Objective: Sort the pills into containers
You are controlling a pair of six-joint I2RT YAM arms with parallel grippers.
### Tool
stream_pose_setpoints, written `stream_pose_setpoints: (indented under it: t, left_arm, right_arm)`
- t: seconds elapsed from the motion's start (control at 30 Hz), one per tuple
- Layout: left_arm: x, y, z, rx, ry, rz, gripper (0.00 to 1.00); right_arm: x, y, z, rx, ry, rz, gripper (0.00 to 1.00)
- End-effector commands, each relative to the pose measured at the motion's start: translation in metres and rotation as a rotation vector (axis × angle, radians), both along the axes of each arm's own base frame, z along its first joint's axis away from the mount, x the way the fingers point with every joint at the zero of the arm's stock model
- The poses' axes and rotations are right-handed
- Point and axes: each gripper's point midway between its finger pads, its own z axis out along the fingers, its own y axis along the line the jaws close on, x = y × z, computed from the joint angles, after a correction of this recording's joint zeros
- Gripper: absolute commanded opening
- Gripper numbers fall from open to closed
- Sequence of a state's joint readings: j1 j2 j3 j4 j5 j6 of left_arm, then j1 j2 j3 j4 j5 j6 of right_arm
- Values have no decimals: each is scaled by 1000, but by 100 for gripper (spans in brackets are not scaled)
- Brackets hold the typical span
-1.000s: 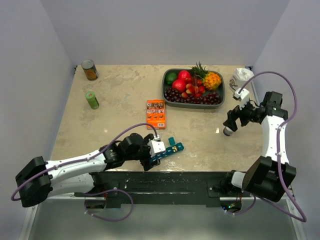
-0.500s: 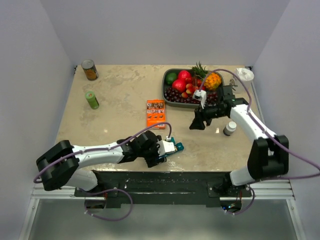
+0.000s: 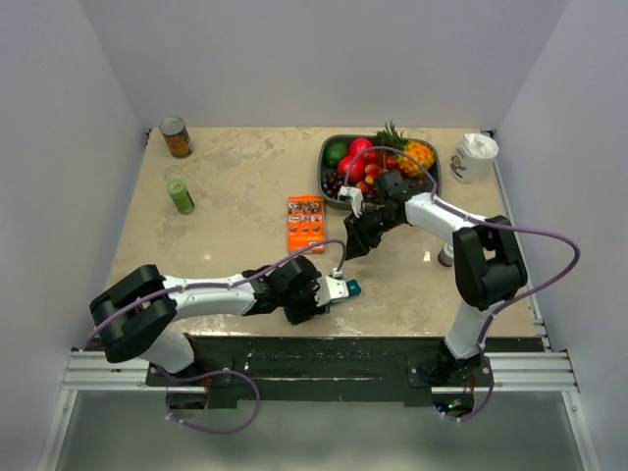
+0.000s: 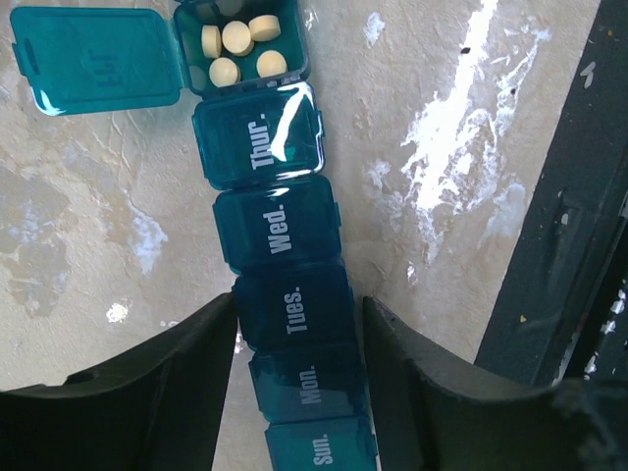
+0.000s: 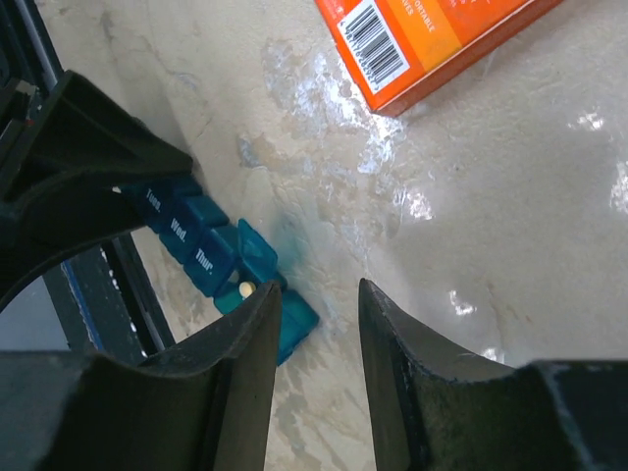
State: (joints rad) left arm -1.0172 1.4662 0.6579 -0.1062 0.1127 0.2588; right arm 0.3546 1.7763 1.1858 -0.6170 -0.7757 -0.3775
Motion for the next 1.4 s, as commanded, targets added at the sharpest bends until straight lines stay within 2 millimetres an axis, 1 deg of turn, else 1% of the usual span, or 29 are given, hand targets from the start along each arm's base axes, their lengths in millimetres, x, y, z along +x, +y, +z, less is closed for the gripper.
stream_pose_setpoints:
  t: [0.0,0.03,0.2,0.23,0.33,0.43,0.57,0.6,0.67,0.7,0.8,0.9,0.93,1.07,1.1,1.17,1.23,1.3,1.37]
  left_arm:
    - [7,-8,3,22,-19,-10,56]
    - [8,-9,3,23,-21,-8,51]
    - [9,-8,-2,45,-13,-1,31]
    - [10,-7,-2,48,-17,3,27]
    - [11,-6,-2,58,-19,18,19]
    - [12,-5,-3,65,-19,28,18]
    - [15,-5,-4,77,-21,46,15]
    - [15,-4,-5,81,-20,51,14]
    - [15,-4,-5,82,-20,57,14]
    - [16,-4,-5,82,-21,59,14]
    - [16,-4,-4,82,-20,68,14]
    - [16,-3,-5,84,-16,79,13]
    - [16,-3,-5,84,-15,81,13]
    - [18,-4,-3,79,-18,98,13]
    - [19,-5,-2,74,-15,104,13]
    - [19,-5,-3,72,-11,111,13]
    - [19,-5,-3,72,-6,118,13]
    - [18,-5,-4,71,-2,123,13]
    - [17,-5,-5,74,3,127,13]
  right_arm:
    - [13,14,-4,-8,-6,3,41]
    - [14,14,-6,-17,-8,0,40]
    - [16,20,-14,-30,7,6,39]
    - [15,20,-19,-40,18,7,38]
    - [11,19,-24,-49,32,19,35]
    - [1,17,-28,-54,50,45,33]
    - [-19,17,-28,-33,85,124,24]
    - [-29,18,-24,-8,118,149,21]
    - [-39,19,-20,22,109,211,20]
    - [-46,17,-16,30,132,228,19]
    - [-56,18,-4,72,115,271,17]
    - [-63,15,0,74,116,286,17]
    - [-66,15,-2,63,125,290,17]
    - [-81,4,-25,-43,182,293,16]
    - [-84,3,-30,-64,200,292,14]
    - [-79,-1,-40,-117,211,260,14]
    - [-76,-1,-45,-140,214,238,13]
    - [-72,-6,-52,-192,198,225,12]
    - [-71,-8,-55,-209,200,220,12]
